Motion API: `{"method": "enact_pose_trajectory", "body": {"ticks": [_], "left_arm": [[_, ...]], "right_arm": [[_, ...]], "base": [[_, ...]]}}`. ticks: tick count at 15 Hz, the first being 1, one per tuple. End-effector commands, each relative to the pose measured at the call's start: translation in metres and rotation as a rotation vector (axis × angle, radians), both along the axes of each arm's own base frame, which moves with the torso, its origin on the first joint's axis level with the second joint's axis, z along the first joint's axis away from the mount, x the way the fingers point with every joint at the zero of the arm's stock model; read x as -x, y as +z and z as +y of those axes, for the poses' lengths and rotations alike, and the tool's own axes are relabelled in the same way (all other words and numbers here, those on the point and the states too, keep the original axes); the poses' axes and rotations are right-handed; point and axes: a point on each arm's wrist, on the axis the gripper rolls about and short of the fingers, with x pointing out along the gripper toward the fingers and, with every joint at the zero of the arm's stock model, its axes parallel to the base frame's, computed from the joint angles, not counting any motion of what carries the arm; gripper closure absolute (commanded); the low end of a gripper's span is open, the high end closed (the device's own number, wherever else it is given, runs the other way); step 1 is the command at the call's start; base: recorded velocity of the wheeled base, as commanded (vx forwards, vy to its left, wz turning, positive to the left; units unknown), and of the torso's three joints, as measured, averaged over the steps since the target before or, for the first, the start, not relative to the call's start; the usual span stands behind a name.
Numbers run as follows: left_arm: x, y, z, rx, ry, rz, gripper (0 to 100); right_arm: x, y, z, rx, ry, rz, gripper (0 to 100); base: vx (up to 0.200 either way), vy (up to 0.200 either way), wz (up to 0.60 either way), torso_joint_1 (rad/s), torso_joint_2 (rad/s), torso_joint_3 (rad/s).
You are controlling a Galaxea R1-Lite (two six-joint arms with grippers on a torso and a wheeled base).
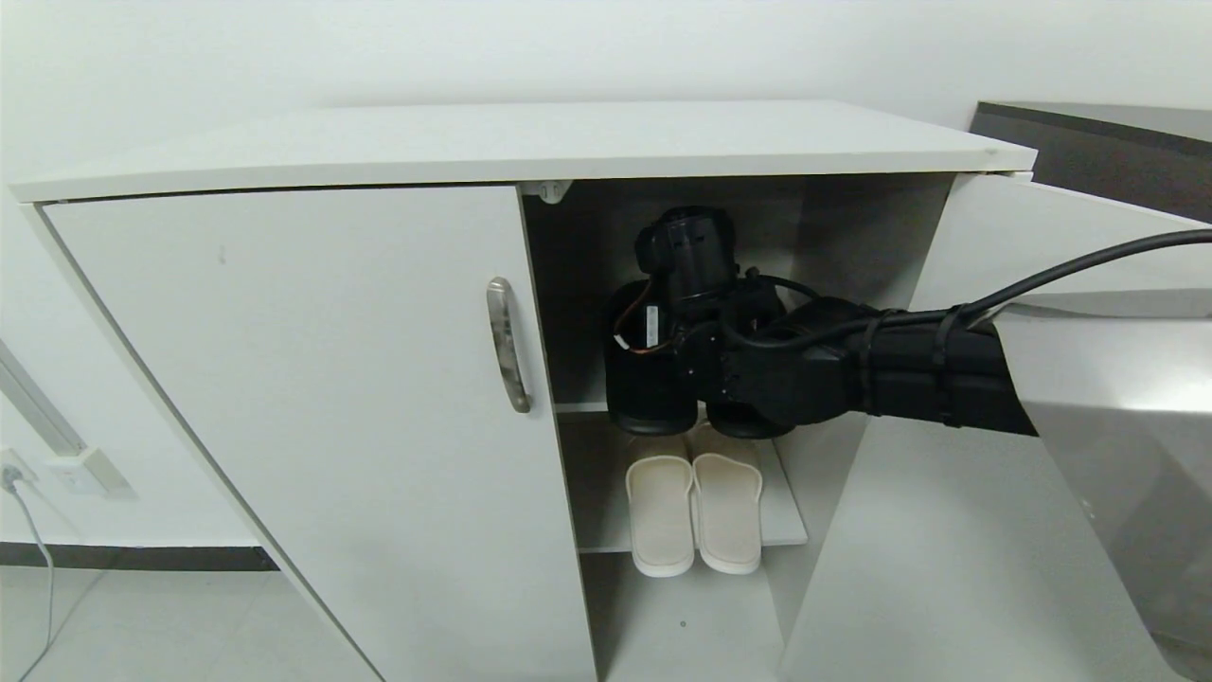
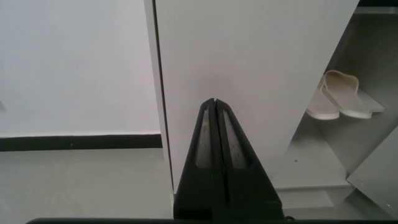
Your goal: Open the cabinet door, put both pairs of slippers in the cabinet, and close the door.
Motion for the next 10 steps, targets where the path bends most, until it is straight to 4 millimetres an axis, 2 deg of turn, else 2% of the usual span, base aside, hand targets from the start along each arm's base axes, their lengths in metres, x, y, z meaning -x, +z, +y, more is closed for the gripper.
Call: {"method": "enact_pose_trajectory", "body": {"ticks": [1,9,10], "left_arm": [[-0.0001,0.0001,0.0000,0.000,0.001,0.001,100],[-0.0001,0.0001,0.0000,0.002,0.001,0.001,100],[-0.0001,0.0001,0.0000,0.002,0.001,0.001,100]], "right_arm": [[-0.0029,-0.0049,0.0012,0.005,-0.003,0.006,100],[-0.0039,-0.0062,0.0001,0.007,-0.007,0.009,100],[-0.0041,-0.0074,0.0004,0.009,-0.007,0.011,0]], "base": [[0.000,0.000,0.00,0.000,0.00,0.000],[0.000,0.000,0.00,0.000,0.00,0.000],[0.000,0.000,0.00,0.000,0.00,0.000]]}}
